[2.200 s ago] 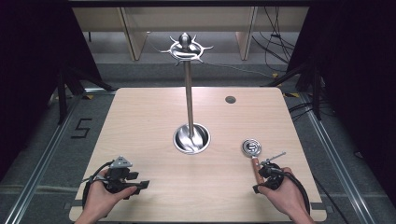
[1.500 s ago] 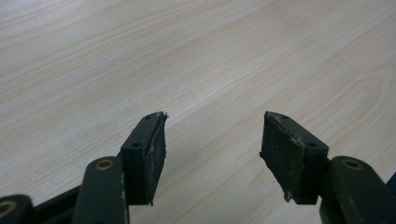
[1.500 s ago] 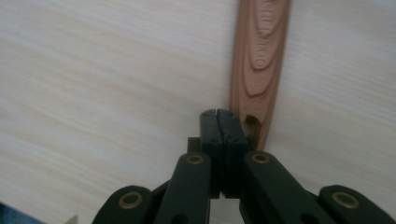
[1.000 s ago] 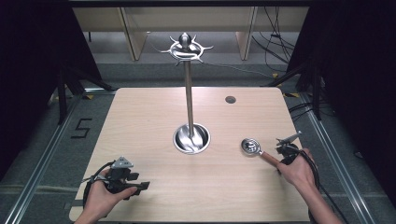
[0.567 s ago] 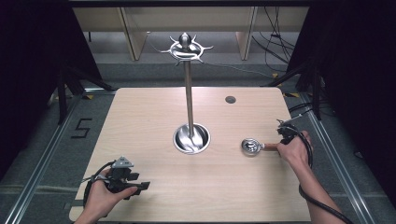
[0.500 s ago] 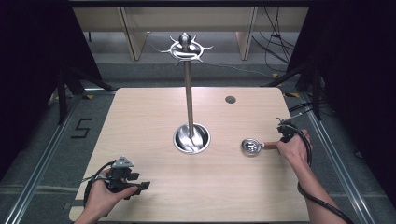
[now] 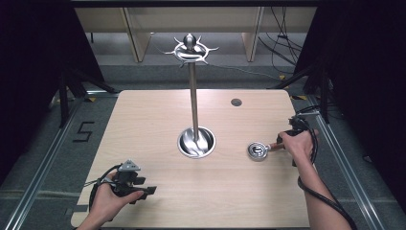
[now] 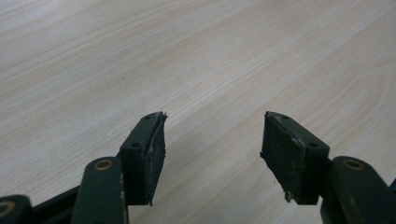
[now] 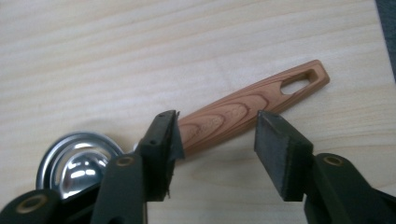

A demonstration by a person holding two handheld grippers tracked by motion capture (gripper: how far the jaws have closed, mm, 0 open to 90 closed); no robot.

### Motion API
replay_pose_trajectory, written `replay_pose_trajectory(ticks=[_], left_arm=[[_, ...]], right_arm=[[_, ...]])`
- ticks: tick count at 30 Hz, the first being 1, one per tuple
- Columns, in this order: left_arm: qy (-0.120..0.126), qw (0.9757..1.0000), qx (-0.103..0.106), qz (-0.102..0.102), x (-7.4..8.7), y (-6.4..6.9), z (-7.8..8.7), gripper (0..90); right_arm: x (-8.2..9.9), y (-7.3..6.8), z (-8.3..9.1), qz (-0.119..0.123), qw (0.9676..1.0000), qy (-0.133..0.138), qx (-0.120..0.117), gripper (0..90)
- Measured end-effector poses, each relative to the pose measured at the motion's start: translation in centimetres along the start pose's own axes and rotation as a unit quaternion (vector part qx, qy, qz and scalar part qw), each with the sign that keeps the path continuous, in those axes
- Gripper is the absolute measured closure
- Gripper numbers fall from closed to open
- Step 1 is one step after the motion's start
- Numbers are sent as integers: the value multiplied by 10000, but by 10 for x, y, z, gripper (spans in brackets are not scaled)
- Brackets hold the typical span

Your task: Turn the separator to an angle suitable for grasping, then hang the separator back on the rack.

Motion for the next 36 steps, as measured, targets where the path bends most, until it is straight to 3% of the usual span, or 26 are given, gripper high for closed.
replay_pose_trajectory(ticks=[1,2,4,6,7,8,9,10,11,13,15,16,17,18,19,20,25,26,27,28,29,30,31,32,34,36], left_arm=[[15,10000,42,-19,1,1,0,390],[15,10000,42,-19,1,1,0,390],[20,10000,69,-54,1,1,2,390],[41,9999,89,-27,1,1,2,390],[36,10000,87,-26,1,1,2,390],[36,10000,87,-26,1,1,2,391],[5,10000,80,-36,1,1,2,391],[26,10000,70,-37,1,1,2,391],[22,9999,87,-46,1,1,2,391],[18,10000,49,-21,1,1,1,391],[-21,9999,97,-53,1,1,2,391],[21,9999,104,10,1,1,1,390],[0,10000,85,7,2,0,1,390],[17,9999,97,25,2,0,1,390],[49,10000,26,45,2,-1,2,390],[49,10000,26,45,2,-1,2,390],[48,10000,27,41,2,-1,2,390],[16,10000,42,28,2,-1,2,390],[9,10000,52,6,2,-1,1,390],[-16,9999,99,-24,2,0,2,390],[-12,9999,100,-11,2,0,1,390],[-17,10000,96,-7,2,0,1,390],[-1,10000,95,14,2,0,1,390],[-12,10000,66,7,2,-1,1,390],[-16,10000,38,5,2,-1,1,390],[3,10000,94,27,2,0,1,390]], right_arm=[[-5,7,-2,335,9992,105,194,410],[-5,7,-2,335,9992,105,194,410],[-1,-4,-7,-465,9985,-123,263,368],[0,-6,-10,-599,9974,-283,297,357],[-3,-4,-12,-359,9984,-300,310,357],[-2,-9,-13,-660,9968,-326,325,357],[-4,-5,-14,-400,9978,-298,428,354],[-4,-5,-14,-400,9978,-298,428,354],[-3,-9,-15,-559,9967,-371,458,347],[-5,-13,-19,-610,9952,-414,651,337],[-4,-13,-20,-572,9949,-454,690,334],[-5,-11,-20,-398,9951,-488,767,335],[-5,-15,-21,-562,9934,-515,859,334],[-5,-15,-21,-541,9934,-506,881,333],[-5,-12,-22,-320,9933,-541,966,335],[-4,-15,-22,-476,9926,-567,960,336],[0,-15,-24,-483,9910,-730,1016,396],[1,-15,-24,-465,9908,-733,1034,423],[3,-15,-22,-291,9897,-816,1139,483],[3,-11,-21,49,9897,-844,1153,502],[4,-10,-20,139,9889,-918,1164,522],[5,-11,-20,137,9883,-969,1167,537],[9,-15,-20,-125,9881,-1078,1092,564],[8,-11,-19,131,9877,-1114,1089,589],[13,-13,-18,30,9861,-1299,1038,646],[13,-5,-16,516,9825,-1354,1174,675]])
Point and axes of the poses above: each handheld gripper's, and its own axes: z roughly backward along the jaws, x roughly out of its underside, y roughly to its right, the point moved 8 cm from there along -z, roughly forward along the jaws, and after that the axes turned 4 degrees about -x, right-handed, at the moved point
